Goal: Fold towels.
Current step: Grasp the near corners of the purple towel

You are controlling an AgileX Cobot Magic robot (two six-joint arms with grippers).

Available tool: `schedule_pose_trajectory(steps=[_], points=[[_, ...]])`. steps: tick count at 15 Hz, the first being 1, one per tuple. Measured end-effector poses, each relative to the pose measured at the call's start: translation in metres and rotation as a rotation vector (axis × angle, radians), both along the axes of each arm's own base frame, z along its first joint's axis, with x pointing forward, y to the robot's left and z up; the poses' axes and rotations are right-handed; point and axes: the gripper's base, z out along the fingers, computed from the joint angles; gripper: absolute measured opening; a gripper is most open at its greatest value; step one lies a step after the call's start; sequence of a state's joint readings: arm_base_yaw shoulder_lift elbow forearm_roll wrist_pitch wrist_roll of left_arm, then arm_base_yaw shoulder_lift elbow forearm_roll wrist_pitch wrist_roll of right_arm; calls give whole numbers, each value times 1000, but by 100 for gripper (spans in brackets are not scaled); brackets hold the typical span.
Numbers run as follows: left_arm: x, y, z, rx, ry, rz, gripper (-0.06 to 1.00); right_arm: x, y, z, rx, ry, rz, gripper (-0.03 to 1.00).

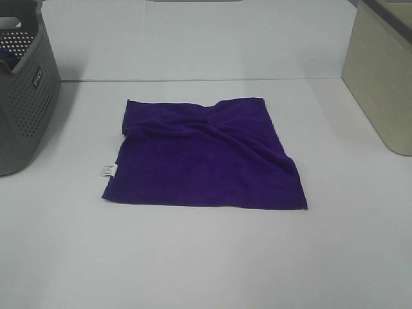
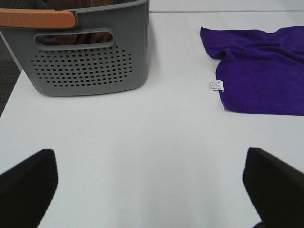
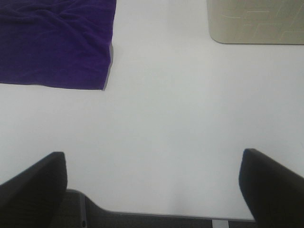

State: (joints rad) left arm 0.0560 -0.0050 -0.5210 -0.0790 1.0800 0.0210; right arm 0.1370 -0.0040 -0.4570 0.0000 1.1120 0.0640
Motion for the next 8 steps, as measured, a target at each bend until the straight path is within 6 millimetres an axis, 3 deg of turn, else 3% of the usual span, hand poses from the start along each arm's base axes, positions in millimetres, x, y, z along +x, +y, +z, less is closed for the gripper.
schedule_pose_trajectory(steps=[8], points=[[0,0,0,0,0,0,99,0,0,0,-59,-8,38,96]])
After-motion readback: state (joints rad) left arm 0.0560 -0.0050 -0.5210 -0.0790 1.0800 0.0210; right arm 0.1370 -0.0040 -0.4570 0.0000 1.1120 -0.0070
